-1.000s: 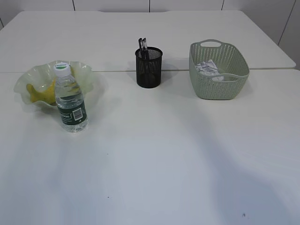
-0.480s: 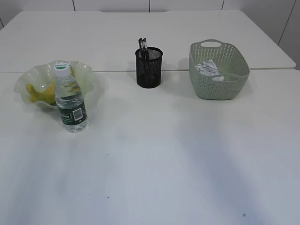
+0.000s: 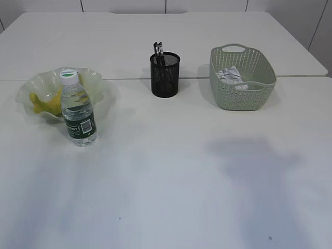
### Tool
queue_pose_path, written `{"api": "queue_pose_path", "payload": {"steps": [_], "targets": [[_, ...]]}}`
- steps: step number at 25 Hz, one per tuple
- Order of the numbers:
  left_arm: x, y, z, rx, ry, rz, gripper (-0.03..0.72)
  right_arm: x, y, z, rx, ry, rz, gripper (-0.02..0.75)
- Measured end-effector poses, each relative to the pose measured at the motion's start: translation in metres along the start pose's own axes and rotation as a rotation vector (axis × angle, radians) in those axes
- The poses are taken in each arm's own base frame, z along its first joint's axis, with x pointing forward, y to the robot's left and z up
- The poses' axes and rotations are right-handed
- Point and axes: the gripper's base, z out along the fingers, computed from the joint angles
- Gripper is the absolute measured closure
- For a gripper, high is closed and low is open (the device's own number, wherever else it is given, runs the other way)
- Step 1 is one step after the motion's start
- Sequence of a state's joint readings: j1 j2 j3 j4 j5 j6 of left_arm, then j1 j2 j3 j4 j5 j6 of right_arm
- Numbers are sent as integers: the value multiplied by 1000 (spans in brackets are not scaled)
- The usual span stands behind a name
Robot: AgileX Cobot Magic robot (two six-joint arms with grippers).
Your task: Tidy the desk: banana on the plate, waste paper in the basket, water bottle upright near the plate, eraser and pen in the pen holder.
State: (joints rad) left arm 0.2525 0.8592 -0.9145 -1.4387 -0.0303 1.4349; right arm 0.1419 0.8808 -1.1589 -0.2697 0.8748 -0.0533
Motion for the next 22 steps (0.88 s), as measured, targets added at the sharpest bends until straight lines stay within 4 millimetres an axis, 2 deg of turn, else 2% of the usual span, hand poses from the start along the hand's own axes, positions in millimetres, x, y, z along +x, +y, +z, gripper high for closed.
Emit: {"api": "queue_pose_path", "payload": {"steps": [5, 8, 12, 22], "targets": [[33, -1, -12, 13, 82, 2, 473, 33, 1, -36, 17, -122, 33, 563], [49, -1, -21, 17, 112, 2, 473, 51, 3, -51, 17, -156, 48, 563], [50, -1, -28, 21, 104, 2, 473, 75, 7, -67, -10, -176, 84, 563], [50, -8, -30, 98, 109, 8, 473, 140, 19, -95, -46, -144, 143, 563]]}}
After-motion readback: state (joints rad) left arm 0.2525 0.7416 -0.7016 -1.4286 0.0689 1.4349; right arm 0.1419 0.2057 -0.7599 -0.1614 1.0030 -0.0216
